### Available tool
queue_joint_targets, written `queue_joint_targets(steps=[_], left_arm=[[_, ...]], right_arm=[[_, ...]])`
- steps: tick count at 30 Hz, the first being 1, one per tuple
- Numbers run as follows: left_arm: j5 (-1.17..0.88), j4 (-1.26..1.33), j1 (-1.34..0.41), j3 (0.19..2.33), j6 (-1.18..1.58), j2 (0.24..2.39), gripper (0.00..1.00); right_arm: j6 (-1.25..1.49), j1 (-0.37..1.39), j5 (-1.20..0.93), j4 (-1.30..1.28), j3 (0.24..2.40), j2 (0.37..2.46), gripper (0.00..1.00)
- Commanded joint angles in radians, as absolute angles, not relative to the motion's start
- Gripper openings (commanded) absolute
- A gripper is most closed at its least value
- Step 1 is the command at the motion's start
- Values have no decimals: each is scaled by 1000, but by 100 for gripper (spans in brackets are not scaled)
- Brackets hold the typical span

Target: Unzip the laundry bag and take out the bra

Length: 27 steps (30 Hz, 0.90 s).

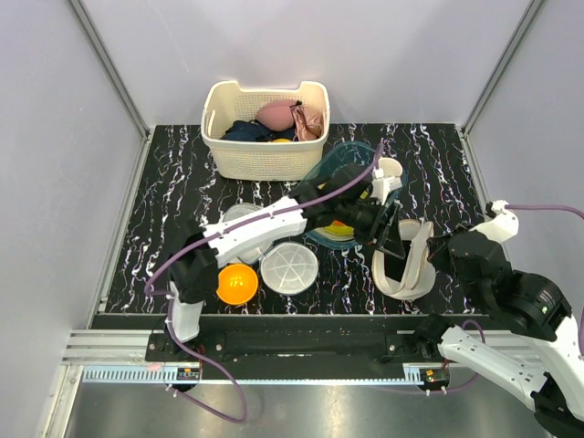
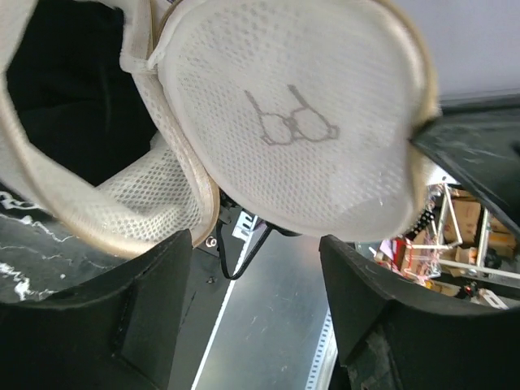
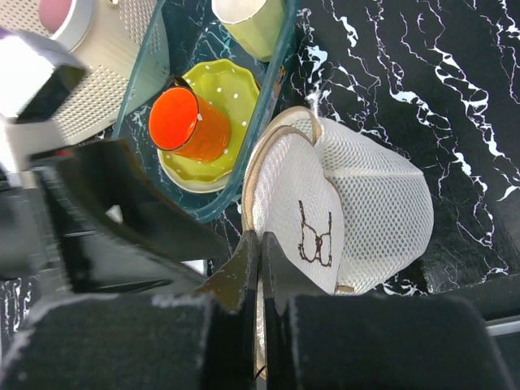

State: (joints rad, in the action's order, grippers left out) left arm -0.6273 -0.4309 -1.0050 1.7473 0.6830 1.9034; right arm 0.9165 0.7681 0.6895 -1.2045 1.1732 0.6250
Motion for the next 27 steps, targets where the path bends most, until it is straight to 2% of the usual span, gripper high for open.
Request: queue_joint_targets(steps=[1,10,15,19,20,23,27], left_arm=[[-696,-325,-1029,1850,744,1963,66],[-609,-337,-1039,1868,741,2104,54],[-516,-371,-1052,1867,701,2152,52],[-437,-373,-1065,1868,695,2177,54],[-425,-373,-1068,1873,693,2192,60],[-336,-380,-1068,1884,672,2223,67],[-319,-390,-1071,1933,667,2288,67]], right_arm=[[948,764,719,-1198,1158,577,0],[1019,762,718,-1255,1128,511,0],[1008,764,716,-1247,1134,514,0],[1005,762,716,-1243,1132,517,0],[1003,762,715,-1238,1131,517,0],[1003,764,707,-1229,1127,522,0],[999,764,699,-1227,1131,520,0]])
